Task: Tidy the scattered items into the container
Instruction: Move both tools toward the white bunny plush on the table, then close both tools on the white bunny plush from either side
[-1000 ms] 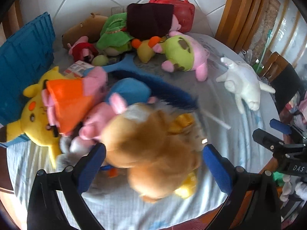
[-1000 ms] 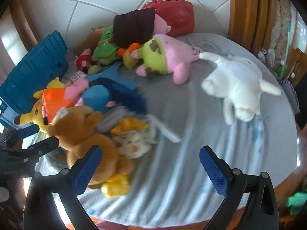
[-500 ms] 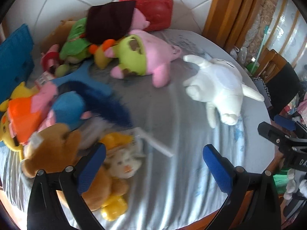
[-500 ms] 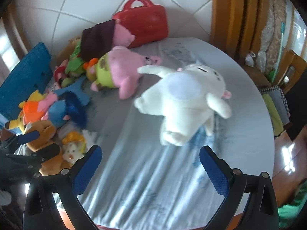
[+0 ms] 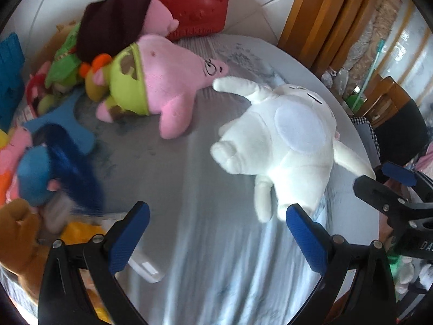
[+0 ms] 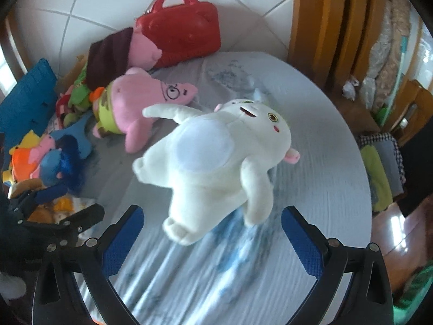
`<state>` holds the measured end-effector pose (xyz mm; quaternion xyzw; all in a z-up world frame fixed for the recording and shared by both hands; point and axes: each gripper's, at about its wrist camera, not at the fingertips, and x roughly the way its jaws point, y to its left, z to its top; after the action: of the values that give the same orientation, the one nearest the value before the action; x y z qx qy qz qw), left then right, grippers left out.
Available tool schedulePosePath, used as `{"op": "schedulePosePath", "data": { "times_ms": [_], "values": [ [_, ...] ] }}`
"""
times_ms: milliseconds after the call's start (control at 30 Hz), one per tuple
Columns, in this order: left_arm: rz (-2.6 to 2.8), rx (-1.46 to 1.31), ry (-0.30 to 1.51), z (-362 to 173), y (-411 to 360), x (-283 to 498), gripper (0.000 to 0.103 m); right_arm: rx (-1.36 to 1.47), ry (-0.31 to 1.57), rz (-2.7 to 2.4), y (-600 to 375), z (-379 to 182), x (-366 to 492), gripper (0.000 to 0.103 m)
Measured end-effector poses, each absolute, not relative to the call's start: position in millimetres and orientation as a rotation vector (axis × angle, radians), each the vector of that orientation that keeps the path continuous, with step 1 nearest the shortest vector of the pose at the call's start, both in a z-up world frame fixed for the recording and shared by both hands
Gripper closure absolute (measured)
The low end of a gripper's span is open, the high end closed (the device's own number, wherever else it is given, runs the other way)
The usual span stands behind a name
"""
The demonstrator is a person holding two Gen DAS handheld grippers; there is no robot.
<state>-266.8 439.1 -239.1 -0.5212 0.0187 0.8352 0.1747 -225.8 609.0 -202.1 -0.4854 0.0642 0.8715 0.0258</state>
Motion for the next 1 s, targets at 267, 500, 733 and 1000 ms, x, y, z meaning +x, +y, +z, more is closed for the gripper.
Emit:
{"op": "schedulePosePath", "data": {
  "times_ms": [267, 500, 733, 1000],
  "values": [
    [2.373, -1.550, 0.033, -256, 494, -296, 0.000, -1.585, 0.111, 2.724, 658, -208, -269, 0.000],
    [2.409, -1.622, -0.001, -258, 508, -301, 0.000, -1.626, 0.126, 2.725, 699, -209, -297, 0.000],
    [2.543, -1.729, -0.129, -265, 510, -291, 0.000, -1.755, 0.045, 2.840, 714, -223, -338, 0.000],
    [2.741, -1.832, -0.392, -260, 538, -255, 0.000, -1.935, -0.180, 3.034, 733, -238, -380, 0.000]
  ]
}}
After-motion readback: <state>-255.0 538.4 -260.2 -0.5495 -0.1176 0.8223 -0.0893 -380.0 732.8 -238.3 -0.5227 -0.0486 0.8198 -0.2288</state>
